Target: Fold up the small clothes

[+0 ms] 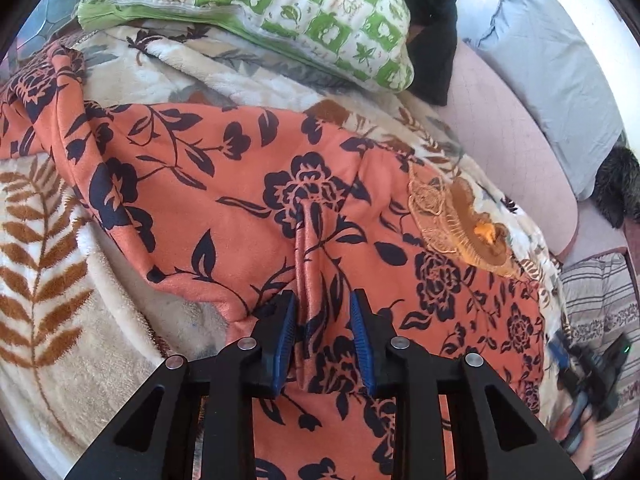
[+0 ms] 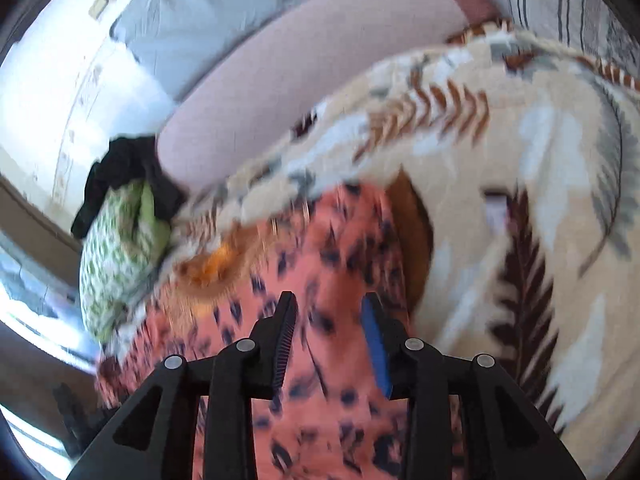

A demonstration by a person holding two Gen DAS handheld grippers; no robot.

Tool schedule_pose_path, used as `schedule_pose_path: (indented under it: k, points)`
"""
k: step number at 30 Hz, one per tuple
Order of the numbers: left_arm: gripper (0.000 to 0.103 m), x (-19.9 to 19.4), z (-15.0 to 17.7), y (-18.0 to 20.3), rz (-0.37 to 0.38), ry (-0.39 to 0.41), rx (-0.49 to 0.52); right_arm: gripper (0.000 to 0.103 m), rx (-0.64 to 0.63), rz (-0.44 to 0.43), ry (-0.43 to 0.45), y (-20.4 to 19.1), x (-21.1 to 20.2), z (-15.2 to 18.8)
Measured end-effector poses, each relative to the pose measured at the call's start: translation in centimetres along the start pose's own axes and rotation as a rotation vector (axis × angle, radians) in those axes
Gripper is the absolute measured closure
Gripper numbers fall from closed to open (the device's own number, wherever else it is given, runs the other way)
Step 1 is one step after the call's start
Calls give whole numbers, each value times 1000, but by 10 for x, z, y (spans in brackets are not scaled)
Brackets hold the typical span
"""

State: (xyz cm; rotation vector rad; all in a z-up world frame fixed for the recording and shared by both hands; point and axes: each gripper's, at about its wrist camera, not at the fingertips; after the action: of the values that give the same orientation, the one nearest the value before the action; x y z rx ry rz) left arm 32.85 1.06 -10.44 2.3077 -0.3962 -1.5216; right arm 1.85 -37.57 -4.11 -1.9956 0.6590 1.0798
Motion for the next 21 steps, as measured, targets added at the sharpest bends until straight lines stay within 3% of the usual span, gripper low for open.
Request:
schedule_pose_path:
  k: [1, 2, 3, 5, 9, 15, 21]
  points:
    - [74, 1, 2, 2, -10, -5, 13, 67, -1, 35, -67, 4, 12, 12]
    - [72, 7, 3, 6, -38, -25, 39, 76, -20, 85, -100, 8, 22, 23]
    - [72, 14, 4, 10, -68, -53, 72, 79, -39, 101, -52, 5, 17, 26]
    - [72, 23, 8, 15, -123, -54, 113, 73, -13, 131, -42, -7, 9, 27]
    - [72, 11, 5, 22, -115, -39, 119, 70, -81, 67, 26, -53, -6, 40]
    - [69, -38, -18, -13, -110, 46, -1, 66, -232, -21, -39, -149, 38, 82]
    - [58, -120, -37, -95, -101, 189, -245, 65, -358, -67, -188, -229, 112, 134]
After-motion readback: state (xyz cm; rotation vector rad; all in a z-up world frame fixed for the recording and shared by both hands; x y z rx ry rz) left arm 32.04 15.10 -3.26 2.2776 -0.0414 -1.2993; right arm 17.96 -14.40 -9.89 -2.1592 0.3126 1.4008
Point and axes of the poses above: each gripper's, at about its wrist camera, not at the fingertips, and x roughly the way its jaws point, y to its right, z to its underside, and after that the axes turned 6 degrees about -y, right-handed
